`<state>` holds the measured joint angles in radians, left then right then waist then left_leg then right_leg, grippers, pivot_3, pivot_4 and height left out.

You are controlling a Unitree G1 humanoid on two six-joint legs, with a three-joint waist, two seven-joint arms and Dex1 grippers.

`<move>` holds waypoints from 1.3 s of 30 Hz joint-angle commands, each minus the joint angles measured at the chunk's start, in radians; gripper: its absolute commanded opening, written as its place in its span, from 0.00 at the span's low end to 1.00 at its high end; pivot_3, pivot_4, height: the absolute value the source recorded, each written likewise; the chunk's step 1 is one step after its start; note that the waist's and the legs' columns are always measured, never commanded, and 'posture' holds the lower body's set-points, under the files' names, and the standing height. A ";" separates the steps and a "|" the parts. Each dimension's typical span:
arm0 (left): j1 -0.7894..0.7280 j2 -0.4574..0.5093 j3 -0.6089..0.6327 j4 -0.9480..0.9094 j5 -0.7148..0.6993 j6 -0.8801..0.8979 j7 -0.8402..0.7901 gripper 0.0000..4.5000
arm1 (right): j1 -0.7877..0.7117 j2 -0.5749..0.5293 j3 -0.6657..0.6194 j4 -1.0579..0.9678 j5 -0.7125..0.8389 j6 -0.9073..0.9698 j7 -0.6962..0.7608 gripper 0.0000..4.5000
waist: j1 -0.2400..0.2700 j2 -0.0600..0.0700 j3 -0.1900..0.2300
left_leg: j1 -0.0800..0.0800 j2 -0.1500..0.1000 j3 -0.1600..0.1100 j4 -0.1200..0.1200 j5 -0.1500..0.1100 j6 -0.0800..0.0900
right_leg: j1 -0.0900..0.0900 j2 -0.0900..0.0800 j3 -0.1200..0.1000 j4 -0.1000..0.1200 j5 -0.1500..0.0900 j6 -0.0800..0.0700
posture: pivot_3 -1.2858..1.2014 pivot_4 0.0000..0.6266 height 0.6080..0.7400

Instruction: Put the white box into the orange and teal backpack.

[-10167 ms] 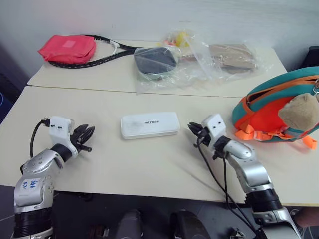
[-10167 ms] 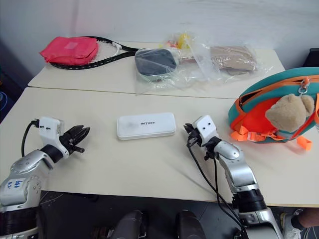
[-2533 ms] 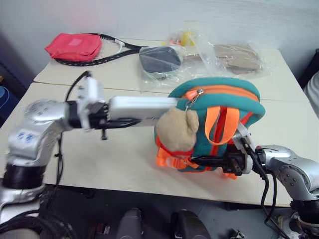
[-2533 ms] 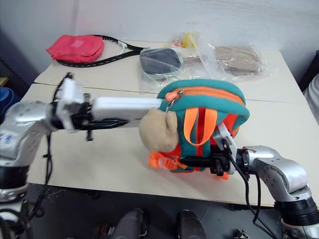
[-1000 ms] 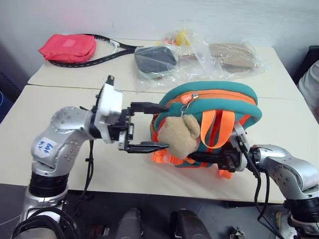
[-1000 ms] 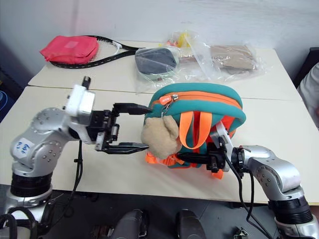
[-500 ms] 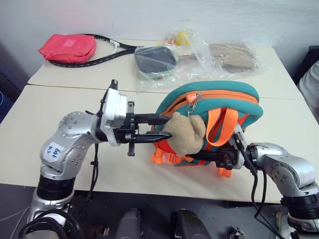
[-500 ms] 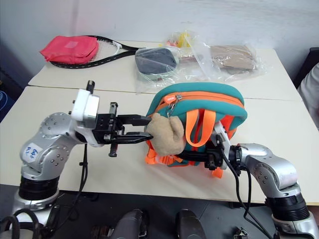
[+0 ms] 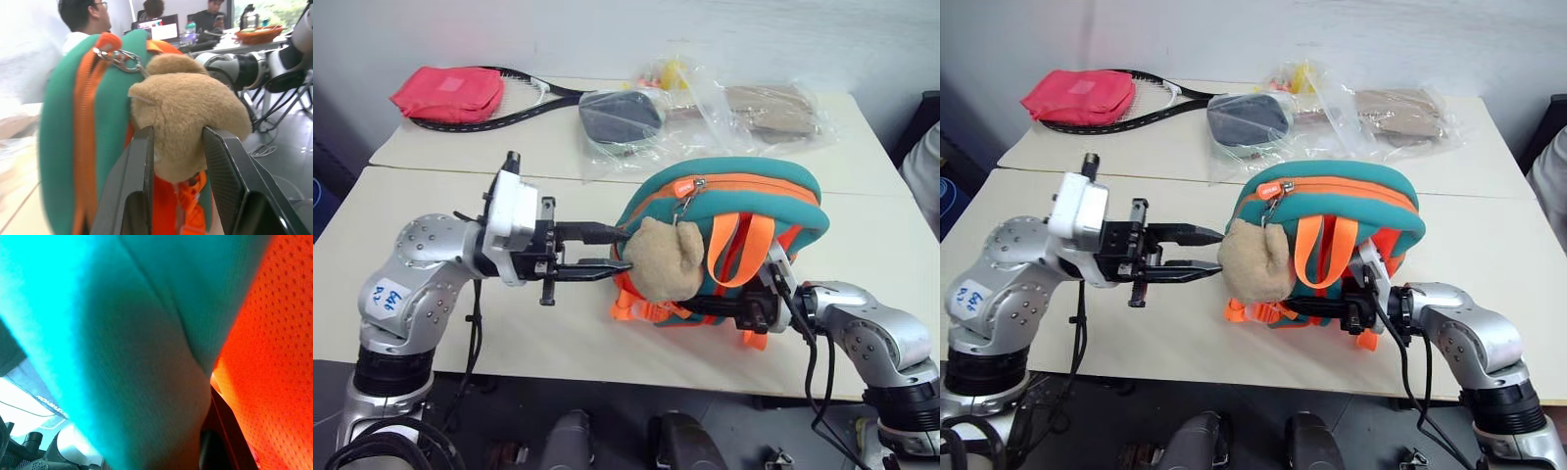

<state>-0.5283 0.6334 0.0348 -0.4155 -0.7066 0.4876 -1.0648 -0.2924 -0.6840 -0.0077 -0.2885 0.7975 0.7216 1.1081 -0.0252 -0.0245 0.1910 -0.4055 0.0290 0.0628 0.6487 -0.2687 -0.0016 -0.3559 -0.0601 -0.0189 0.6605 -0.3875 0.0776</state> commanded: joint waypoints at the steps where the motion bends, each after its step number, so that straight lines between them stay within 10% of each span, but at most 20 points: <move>1: -0.019 -0.014 -0.021 0.002 0.026 -0.026 0.016 0.17 | -0.007 0.008 -0.003 -0.016 0.007 -0.013 0.012 0.03 | 0.000 0.000 0.000 | 0.000 0.000 0.000 0.000 0.000 0.000 | 0.000 0.000 0.000 0.000 0.000 0.000 | 0.52 0.24 1.00; 4: -0.015 -0.015 -0.030 0.011 0.045 -0.041 0.010 0.01 | -0.006 0.009 0.000 -0.013 0.002 -0.016 0.016 0.03 | -0.001 0.000 0.000 | 0.000 0.000 0.000 0.000 0.000 0.000 | 0.000 0.000 0.000 0.000 0.000 0.000 | 0.52 0.24 1.00; 20: 0.141 0.256 0.238 0.258 0.099 -0.044 -0.008 0.01 | 0.031 0.032 -0.027 -0.026 -0.002 -0.035 -0.019 0.03 | -0.003 0.000 0.000 | 0.001 0.001 0.000 -0.002 -0.001 0.001 | -0.001 0.000 0.000 0.000 0.000 0.000 | 0.52 0.24 1.00; 33: 0.102 -0.015 0.072 0.457 0.251 -0.076 0.201 0.01 | 0.045 0.050 -0.040 -0.040 0.019 -0.039 -0.062 0.03 | -0.001 0.000 0.000 | 0.001 0.000 0.000 -0.001 -0.003 0.005 | -0.001 -0.001 0.000 0.002 0.000 0.000 | 0.52 0.24 1.00; 39: 0.067 0.017 0.096 0.461 0.210 0.037 0.186 0.01 | 0.054 0.047 -0.067 -0.046 0.049 -0.018 -0.074 0.03 | -0.004 0.000 0.000 | 0.000 0.000 0.000 -0.001 -0.003 0.005 | -0.001 -0.001 -0.001 0.002 0.000 0.000 | 0.52 0.24 1.00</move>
<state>-0.4714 0.6216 0.1389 0.0534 -0.5164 0.5093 -0.8662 -0.2458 -0.6328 -0.0409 -0.3060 0.8159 0.7024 1.0342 -0.0289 -0.0245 0.1909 -0.4049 0.0292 0.0629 0.6476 -0.2717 0.0035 -0.3573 -0.0609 -0.0194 0.6621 -0.3875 0.0776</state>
